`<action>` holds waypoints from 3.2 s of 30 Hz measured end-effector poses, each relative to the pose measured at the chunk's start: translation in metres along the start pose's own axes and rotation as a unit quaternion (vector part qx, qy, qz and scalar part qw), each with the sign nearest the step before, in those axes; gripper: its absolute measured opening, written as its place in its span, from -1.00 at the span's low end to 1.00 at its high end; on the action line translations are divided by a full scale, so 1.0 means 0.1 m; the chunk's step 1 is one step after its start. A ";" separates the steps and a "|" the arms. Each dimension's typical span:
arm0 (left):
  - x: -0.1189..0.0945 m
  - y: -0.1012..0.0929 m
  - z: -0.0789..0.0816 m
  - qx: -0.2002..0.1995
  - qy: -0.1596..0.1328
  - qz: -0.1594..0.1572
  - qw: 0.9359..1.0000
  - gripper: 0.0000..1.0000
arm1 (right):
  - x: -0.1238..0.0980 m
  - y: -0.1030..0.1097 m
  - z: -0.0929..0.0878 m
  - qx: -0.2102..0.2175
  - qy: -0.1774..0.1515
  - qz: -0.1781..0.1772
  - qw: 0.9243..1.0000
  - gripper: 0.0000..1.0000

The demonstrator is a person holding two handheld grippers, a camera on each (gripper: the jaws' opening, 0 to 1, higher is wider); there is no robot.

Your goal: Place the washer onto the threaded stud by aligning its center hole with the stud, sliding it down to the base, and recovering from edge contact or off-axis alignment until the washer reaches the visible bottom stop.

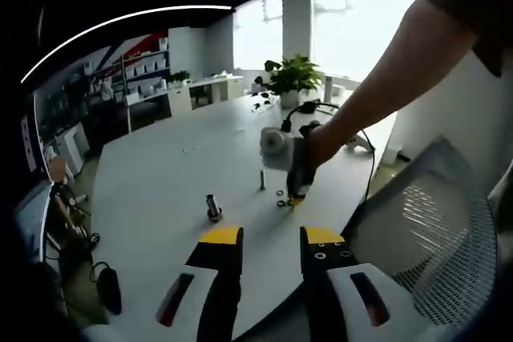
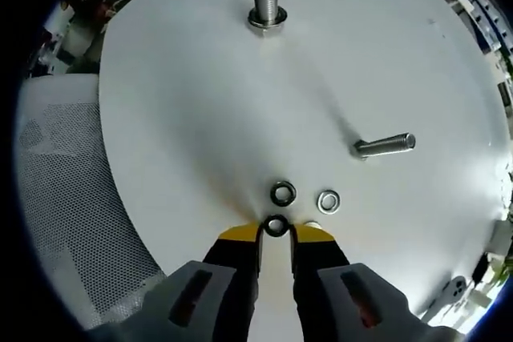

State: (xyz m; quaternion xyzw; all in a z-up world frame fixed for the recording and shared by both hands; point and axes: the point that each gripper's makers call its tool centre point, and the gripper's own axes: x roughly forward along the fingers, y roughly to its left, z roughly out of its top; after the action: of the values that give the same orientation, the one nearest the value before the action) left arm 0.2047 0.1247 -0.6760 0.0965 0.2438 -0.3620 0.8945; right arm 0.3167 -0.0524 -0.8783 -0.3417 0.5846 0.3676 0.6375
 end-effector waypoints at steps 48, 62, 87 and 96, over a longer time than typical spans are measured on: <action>-0.01 0.04 -0.02 -0.007 0.001 0.007 1.000 -0.51 | -0.33 -0.18 0.17 0.004 -0.068 -0.037 0.997 -0.73; -0.02 0.07 0.00 -0.024 -0.005 0.008 1.000 -0.50 | -0.58 -0.50 0.37 0.020 -0.107 -0.067 0.992 -0.73; -0.02 0.10 -0.03 -0.028 0.002 0.015 0.999 -0.51 | -0.69 -0.50 0.61 0.001 -0.125 -0.088 0.988 -0.73; -0.01 0.11 -0.04 -0.030 0.004 0.015 0.999 -0.51 | -0.65 -0.54 0.63 0.000 -0.119 -0.084 0.989 -0.73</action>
State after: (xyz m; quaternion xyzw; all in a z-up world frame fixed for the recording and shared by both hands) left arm 0.2100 0.1343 -0.6785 0.0748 0.2566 -0.3407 0.9014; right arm 0.3916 -0.0295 -0.8085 -0.3432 0.4737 0.3505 0.7314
